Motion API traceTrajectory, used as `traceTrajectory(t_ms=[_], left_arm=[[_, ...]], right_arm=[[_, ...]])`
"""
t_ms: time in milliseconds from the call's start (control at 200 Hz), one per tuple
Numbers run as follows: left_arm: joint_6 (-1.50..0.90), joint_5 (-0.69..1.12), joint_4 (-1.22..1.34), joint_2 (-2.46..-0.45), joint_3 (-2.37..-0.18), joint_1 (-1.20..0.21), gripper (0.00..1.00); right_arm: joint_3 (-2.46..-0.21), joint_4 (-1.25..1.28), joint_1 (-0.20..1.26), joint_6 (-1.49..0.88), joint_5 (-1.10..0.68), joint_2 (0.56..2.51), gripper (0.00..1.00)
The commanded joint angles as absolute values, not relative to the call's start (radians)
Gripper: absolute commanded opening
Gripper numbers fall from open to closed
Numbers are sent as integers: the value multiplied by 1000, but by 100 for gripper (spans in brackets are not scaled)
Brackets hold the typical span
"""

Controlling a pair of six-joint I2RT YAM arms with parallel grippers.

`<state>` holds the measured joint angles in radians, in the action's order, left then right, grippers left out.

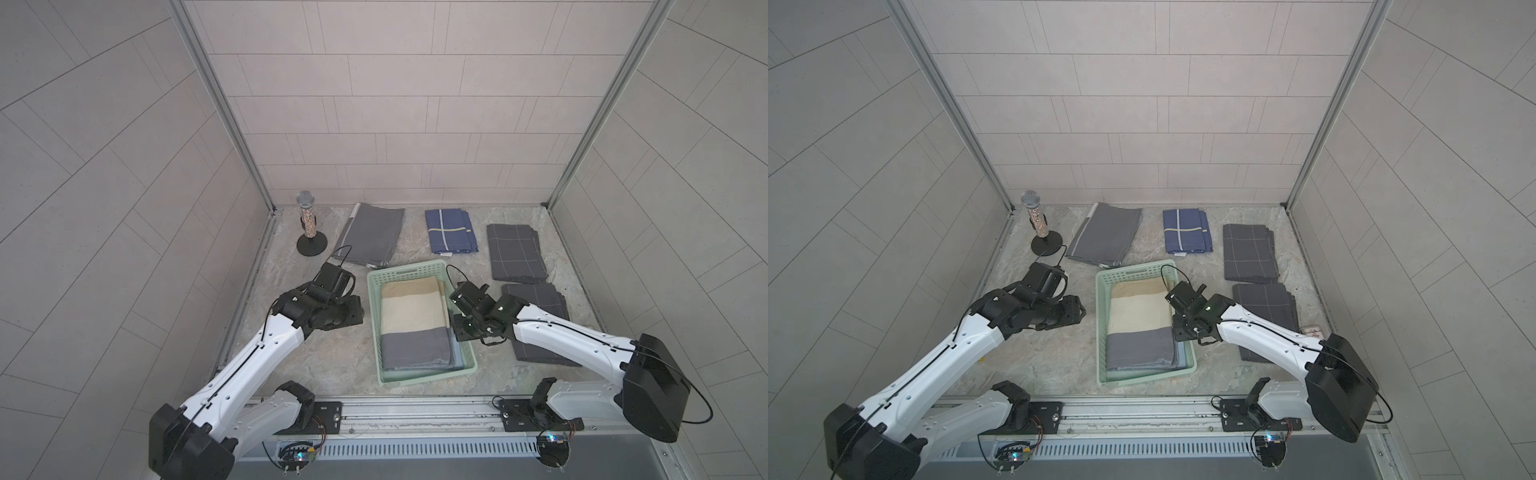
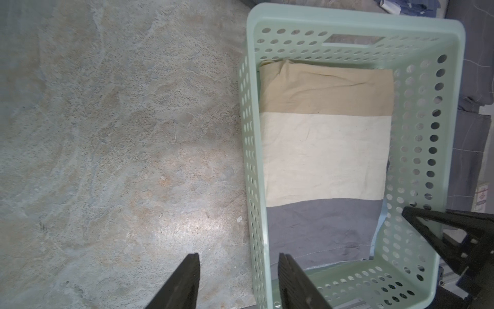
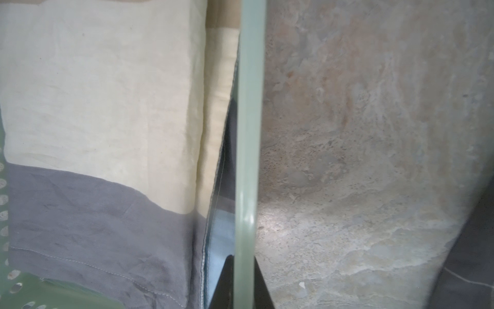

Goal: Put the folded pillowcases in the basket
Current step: Move the basket to the center of the board.

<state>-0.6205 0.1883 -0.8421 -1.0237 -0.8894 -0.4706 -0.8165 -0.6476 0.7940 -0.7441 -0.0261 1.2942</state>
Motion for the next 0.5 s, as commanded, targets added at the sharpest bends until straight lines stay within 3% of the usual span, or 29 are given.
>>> traceTrajectory(t_ms=[0,330,470,495], left_arm=[[-634,188,-852,-1003,-898,-463,54],[-634,174,-873,-966,-907,-464,54],[-628,170,-875,-961,-904,-462,63],[-629,171,-871,-960,-902,-462,65]], right_arm=[[-856,-549,867,-868,2,1359,0],[-1012,-405,997,-1022,106,1565,0],[-1056,-387,1005,-1027,112,1604,0],[-1051,-374,1007,-1034,113,1603,4]])
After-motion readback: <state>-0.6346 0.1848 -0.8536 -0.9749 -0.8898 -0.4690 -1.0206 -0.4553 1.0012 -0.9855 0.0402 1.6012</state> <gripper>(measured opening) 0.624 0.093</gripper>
